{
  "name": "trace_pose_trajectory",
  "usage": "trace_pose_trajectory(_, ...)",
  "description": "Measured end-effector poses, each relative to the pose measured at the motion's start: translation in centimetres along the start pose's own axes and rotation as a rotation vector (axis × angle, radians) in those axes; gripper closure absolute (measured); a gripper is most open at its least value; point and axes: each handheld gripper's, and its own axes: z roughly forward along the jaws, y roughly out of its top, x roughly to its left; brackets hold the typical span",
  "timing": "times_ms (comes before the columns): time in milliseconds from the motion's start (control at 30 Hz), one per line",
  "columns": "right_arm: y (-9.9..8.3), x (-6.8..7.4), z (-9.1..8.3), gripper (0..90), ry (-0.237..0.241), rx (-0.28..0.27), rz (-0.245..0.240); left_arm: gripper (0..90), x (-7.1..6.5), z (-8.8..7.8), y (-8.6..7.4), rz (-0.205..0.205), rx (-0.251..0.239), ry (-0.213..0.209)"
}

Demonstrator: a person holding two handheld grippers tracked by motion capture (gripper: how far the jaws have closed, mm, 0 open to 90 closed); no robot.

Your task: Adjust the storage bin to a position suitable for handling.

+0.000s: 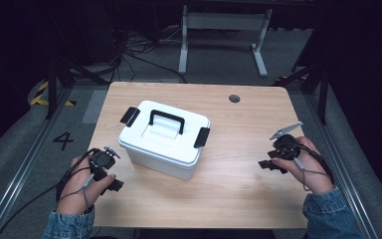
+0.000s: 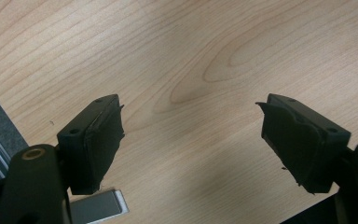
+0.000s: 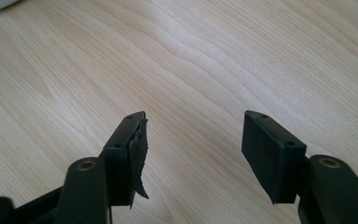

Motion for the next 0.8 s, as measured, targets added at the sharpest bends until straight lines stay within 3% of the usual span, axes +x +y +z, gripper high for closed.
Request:
trace_pose_trajectory(333,0.9,0.7,-0.6,41.2,0.017,-0.036,-0.018,21.3,0.0,-0.2,-0.3,-0.009,-0.015,-0.005)
trace_pose_trajectory(400,1.4,1.0,-0.9,41.2,0.030,-0.057,-0.025,21.4,-0.1,-0.2,-0.4,-0.021,-0.014,-0.008)
trace_pose_trajectory(433,1.8,1.2,-1.0,41.2,0.038,-0.067,-0.032,21.4,0.1,-0.3,-0.5,-0.005,-0.017,-0.004)
trace_pose_trajectory(533,2.9,1.8,-1.5,41.2,0.040,-0.073,-0.057,21.4,0.0,-0.4,-0.6,-0.018,-0.021,-0.006)
trace_pose_trajectory(800,5.8,3.4,-3.0,41.2,0.066,-0.094,-0.120,21.5,0.2,-0.5,-0.7,-0.003,-0.027,0.002)
